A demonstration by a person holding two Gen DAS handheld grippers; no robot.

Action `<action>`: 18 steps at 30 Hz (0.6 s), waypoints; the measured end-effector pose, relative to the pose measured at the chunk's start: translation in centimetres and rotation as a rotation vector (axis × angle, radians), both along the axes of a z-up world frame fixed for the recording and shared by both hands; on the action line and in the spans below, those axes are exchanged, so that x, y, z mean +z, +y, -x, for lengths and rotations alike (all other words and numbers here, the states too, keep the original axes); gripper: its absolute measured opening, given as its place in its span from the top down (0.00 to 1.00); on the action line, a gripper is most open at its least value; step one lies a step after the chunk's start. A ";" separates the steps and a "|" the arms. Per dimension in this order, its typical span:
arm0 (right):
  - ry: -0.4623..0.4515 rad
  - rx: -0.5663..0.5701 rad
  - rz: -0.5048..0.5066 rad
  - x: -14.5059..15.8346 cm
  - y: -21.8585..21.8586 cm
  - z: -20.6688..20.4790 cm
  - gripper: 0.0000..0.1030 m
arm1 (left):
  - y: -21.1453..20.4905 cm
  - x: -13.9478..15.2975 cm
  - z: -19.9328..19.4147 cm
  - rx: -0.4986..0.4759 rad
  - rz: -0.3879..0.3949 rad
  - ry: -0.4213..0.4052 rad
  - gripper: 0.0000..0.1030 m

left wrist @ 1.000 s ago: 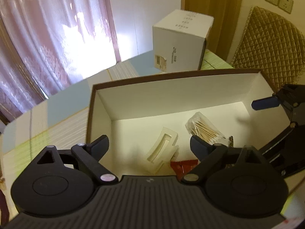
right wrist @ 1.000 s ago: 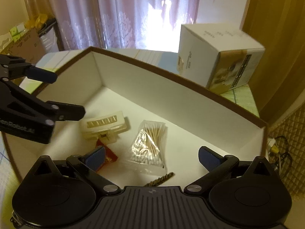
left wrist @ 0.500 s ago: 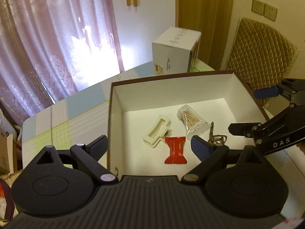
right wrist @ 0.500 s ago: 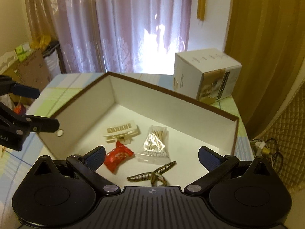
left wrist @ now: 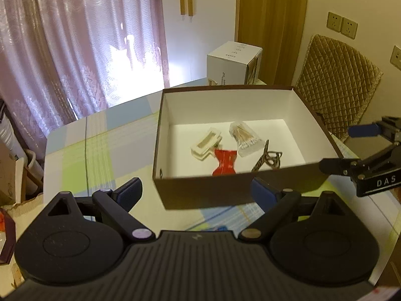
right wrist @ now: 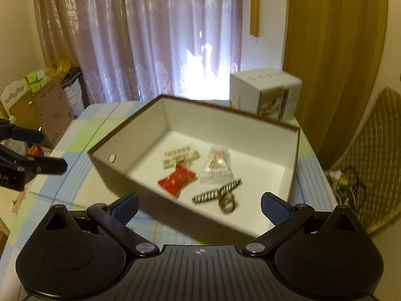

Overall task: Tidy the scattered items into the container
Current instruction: 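Withdraw both tools from the box toward the remaining items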

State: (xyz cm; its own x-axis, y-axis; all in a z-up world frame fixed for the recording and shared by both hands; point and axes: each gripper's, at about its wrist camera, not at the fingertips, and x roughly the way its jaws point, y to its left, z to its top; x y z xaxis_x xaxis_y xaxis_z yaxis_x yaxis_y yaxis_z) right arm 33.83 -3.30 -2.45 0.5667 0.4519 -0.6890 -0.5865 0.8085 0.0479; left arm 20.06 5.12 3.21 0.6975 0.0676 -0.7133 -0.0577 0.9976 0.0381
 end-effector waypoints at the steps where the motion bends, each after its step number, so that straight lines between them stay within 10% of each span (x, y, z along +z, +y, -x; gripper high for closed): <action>1: 0.008 -0.005 0.001 -0.3 -0.2 0.5 0.02 | 0.0 -0.2 0.5 0.003 0.001 0.001 0.11; 18: 0.174 -0.055 0.024 -5.8 -0.7 7.9 0.02 | 0.5 -4.7 6.7 0.074 0.033 0.082 0.11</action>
